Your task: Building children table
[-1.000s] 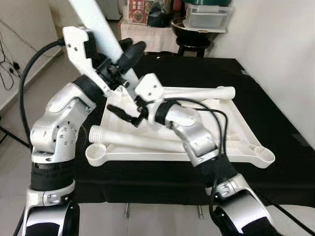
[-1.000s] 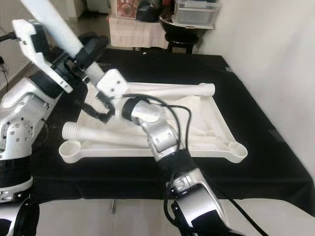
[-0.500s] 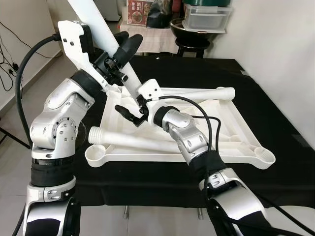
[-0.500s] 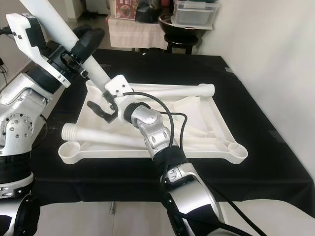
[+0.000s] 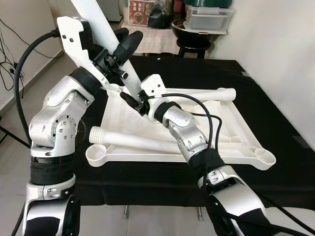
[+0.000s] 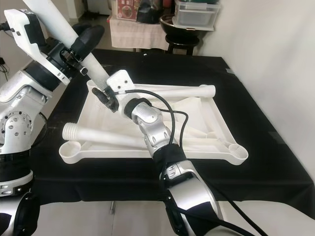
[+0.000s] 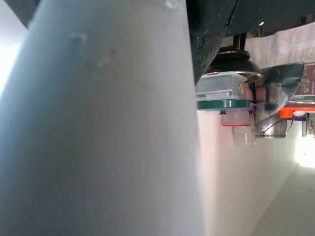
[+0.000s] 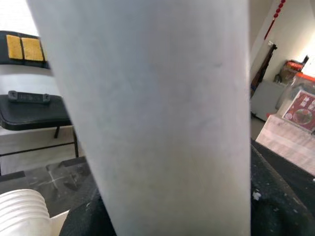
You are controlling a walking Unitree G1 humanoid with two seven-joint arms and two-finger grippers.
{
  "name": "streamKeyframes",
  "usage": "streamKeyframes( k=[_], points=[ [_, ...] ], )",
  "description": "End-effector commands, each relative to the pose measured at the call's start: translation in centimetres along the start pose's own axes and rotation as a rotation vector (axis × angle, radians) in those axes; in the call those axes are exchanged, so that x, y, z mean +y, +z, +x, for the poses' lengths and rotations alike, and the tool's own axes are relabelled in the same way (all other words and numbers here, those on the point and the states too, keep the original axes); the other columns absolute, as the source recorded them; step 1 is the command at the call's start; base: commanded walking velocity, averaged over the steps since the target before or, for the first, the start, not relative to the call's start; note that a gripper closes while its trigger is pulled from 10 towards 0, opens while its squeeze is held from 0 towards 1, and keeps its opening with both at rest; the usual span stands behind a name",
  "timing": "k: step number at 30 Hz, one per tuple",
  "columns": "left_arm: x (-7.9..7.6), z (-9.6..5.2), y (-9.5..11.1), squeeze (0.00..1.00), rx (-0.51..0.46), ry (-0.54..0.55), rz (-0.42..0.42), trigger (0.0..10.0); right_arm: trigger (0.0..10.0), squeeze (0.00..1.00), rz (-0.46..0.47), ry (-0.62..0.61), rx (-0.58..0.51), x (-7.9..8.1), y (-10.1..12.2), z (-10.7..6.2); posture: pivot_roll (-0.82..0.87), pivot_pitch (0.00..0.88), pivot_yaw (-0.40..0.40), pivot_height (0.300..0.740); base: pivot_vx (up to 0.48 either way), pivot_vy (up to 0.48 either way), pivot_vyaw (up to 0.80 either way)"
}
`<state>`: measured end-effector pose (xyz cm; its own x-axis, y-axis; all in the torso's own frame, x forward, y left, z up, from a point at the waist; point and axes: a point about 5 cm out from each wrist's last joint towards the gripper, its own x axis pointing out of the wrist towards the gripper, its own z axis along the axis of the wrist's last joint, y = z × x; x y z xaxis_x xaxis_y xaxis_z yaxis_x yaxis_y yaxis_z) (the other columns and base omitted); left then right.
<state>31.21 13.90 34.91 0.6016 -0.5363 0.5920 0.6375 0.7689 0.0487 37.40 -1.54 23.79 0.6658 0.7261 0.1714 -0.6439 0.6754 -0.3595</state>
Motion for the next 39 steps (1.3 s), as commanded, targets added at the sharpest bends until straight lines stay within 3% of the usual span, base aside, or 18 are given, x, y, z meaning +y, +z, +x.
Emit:
streamKeyframes(
  k=[1, 6, 7, 9, 14, 16, 19, 22, 25, 28, 29, 30, 31, 32, 33, 35, 38, 39],
  points=[
    [-2.4, 1.3, 0.3, 0.0, -0.061, -0.121, -0.073, 0.0, 0.0, 0.0, -0.003, 0.053, -0.082, 1.3, 1.9, 1.2, -0.21, 0.0, -0.055, 0.74, 0.0, 0.0, 0.0],
    [-2.1, 1.4, 0.6, 0.0, -0.079, -0.104, -0.062, 0.0, 0.0, 0.0, -0.043, 0.062, -0.072, 1.2, 1.6, 1.1, -0.21, 0.0, -0.056, 0.74, 0.0, 0.0, 0.0],
    [-1.7, 1.3, 0.9, 1.0, -0.096, -0.078, -0.054, 9.4, 0.0, 0.0, -0.02, 0.055, -0.064, 0.8, 1.4, 1.0, -0.22, 0.0, -0.058, 0.74, 0.0, 0.0, 0.0],
    [-1.3, 1.1, 1.1, 1.0, -0.11, -0.065, -0.05, 10.0, 0.0, 0.0, 0.01, 0.044, -0.057, 0.4, 1.2, 0.8, -0.22, 0.0, -0.058, 0.74, 0.0, 0.0, 0.0],
    [-0.4, 0.7, 1.9, 1.0, -0.14, -0.013, -0.054, 10.0, 0.0, 0.0, 0.073, 0.008, -0.053, -0.9, 0.9, 0.3, -0.22, 0.0, -0.06, 0.74, 0.0, 0.0, 0.0],
    [1.2, -0.2, 3.4, 1.0, -0.187, 0.067, -0.048, 10.0, 0.0, 0.0, 0.134, -0.078, -0.044, -3.1, 0.7, -0.6, -0.22, 0.0, -0.064, 0.74, 0.0, 0.0, 0.0],
    [1.8, -0.5, 4.0, 1.0, -0.205, 0.095, -0.041, 10.0, 0.0, 0.0, 0.151, -0.114, -0.038, -4.0, 0.6, -1.0, -0.22, 0.0, -0.064, 0.74, 0.0, 0.0, 0.0],
    [3.8, -2.3, 7.7, 1.0, -0.324, 0.189, -0.031, 10.0, 0.0, 0.0, 0.201, -0.309, 0.001, -7.5, -0.2, -3.0, -0.23, 0.0, -0.068, 0.74, 0.0, 0.0, 0.0],
    [4.2, -3.1, 9.0, 1.0, -0.362, 0.211, -0.023, 10.0, 0.0, 0.0, 0.222, -0.38, 0.005, -8.7, -0.4, -3.7, -0.23, 0.0, -0.068, 0.74, 0.0, 0.0, 0.0],
    [5.0, -4.7, 10.3, 1.0, -0.379, 0.276, 0.045, 10.0, 0.0, 0.0, 0.258, -0.516, -0.002, -10.6, -0.6, -5.3, -0.23, 0.0, -0.072, 0.74, 0.0, 0.0, 0.0],
    [5.6, -5.6, 9.4, 1.0, -0.29, 0.351, 0.135, 10.0, 9.1, 0.0, 0.306, -0.559, -0.025, -11.3, -0.6, -6.0, -0.23, 0.0, -0.076, 0.74, 0.0, 0.0, 0.0],
    [5.6, -5.6, 9.4, 1.0, -0.29, 0.351, 0.135, 10.0, 9.1, 0.0, 0.306, -0.559, -0.025, -11.3, -0.6, -6.0, -0.23, 0.0, -0.076, 0.74, 0.0, 0.0, 0.0],
    [6.0, -6.5, 7.7, 0.98, -0.179, 0.411, 0.21, 10.0, 10.0, 0.0, 0.352, -0.565, -0.064, -11.4, -0.4, -6.4, -0.23, 0.0, -0.076, 0.74, 0.0, 0.0, 0.0],
    [6.2, -7.4, 5.9, 0.0, -0.083, 0.449, 0.253, 10.0, 10.0, 0.0, 0.377, -0.542, -0.093, -11.2, -0.2, -6.6, -0.23, 0.0, -0.074, 0.74, 0.0, 0.0, 0.0],
    [6.2, -7.4, 5.9, 0.0, -0.083, 0.449, 0.253, 10.0, 10.0, 0.0, 0.377, -0.542, -0.093, -11.2, -0.2, -6.6, -0.23, 0.0, -0.074, 0.74, 0.0, 0.0, 0.0],
    [5.4, -9.5, 0.6, 0.0, 0.089, 0.505, 0.22, 10.0, 10.0, 0.0, 0.373, -0.451, -0.12, -9.7, -0.2, -6.7, -0.24, 0.0, -0.069, 0.74, 0.0, 0.0, 0.0],
    [5.0, -10.2, -1.0, 0.0, 0.128, 0.517, 0.188, 10.0, 10.0, 0.0, 0.373, -0.414, -0.123, -9.1, -0.2, -6.8, -0.24, 0.0, -0.069, 0.74, 0.0, 0.0, 0.0],
    [4.1, -11.0, -3.1, 0.0, 0.202, 0.507, 0.161, 10.0, 10.0, 0.0, 0.36, -0.358, -0.124, -8.2, -0.3, -6.8, -0.25, 0.005, -0.073, 0.74, 0.0, 0.0, 0.0]
  ],
)
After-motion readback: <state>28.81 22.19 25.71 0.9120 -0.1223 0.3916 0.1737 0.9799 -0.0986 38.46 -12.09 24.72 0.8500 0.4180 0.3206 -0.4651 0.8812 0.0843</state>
